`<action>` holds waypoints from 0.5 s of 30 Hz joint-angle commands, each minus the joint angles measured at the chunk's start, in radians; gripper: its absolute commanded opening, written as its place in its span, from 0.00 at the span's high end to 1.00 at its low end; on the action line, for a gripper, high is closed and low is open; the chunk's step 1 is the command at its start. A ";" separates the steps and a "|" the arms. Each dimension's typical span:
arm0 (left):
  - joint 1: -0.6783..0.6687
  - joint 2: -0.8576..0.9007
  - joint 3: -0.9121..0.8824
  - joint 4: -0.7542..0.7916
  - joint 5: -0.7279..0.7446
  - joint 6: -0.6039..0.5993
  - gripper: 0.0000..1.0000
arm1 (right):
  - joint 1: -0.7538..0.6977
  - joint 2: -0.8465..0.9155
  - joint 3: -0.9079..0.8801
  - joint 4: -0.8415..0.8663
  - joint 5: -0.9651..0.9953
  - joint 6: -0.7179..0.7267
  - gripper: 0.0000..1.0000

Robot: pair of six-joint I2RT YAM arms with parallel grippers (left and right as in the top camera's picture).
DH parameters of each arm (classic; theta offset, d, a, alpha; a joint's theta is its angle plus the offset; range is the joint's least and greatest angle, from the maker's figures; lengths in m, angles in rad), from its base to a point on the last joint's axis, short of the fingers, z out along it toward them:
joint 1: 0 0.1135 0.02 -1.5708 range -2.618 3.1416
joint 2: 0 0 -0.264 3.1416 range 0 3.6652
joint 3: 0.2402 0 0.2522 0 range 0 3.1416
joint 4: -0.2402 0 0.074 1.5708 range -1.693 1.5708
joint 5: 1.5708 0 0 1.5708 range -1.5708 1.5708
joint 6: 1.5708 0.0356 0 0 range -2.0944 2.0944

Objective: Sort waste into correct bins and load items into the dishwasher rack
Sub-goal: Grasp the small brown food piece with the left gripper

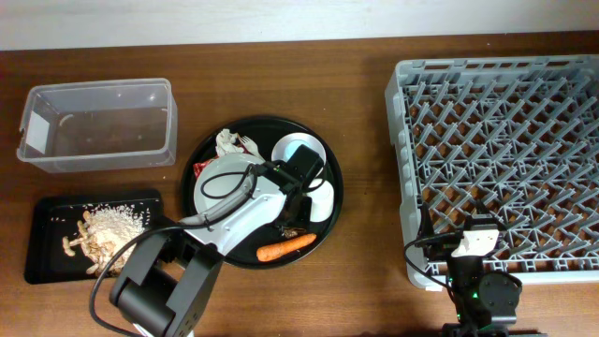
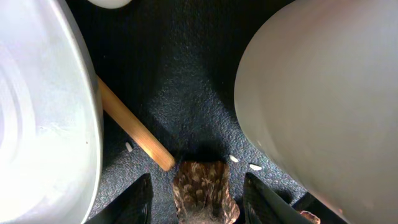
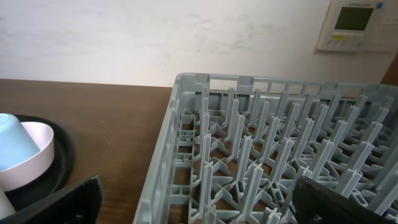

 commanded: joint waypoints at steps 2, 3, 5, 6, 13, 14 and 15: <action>-0.005 0.035 -0.005 -0.008 -0.006 -0.013 0.53 | -0.007 -0.006 -0.005 -0.005 0.005 0.001 0.01; -0.005 0.035 -0.006 -0.013 -0.005 -0.014 0.54 | -0.007 -0.006 -0.005 -0.005 0.005 0.001 0.01; -0.006 0.035 -0.006 -0.022 0.002 -0.016 0.54 | -0.007 -0.006 -0.005 -0.005 0.005 0.001 0.01; -0.005 0.035 -0.006 -0.029 0.001 -0.016 0.54 | -0.007 -0.006 -0.005 -0.005 0.005 0.001 0.01; -0.005 0.035 -0.006 -0.034 0.000 -0.016 0.67 | -0.007 -0.006 -0.005 -0.005 0.005 0.001 0.01; -0.005 0.035 -0.006 -0.034 0.000 -0.016 0.70 | -0.007 -0.006 -0.005 -0.005 0.005 0.001 0.01; -0.005 0.035 -0.006 -0.033 0.000 -0.016 0.71 | -0.007 -0.006 -0.005 -0.005 0.005 0.001 0.01</action>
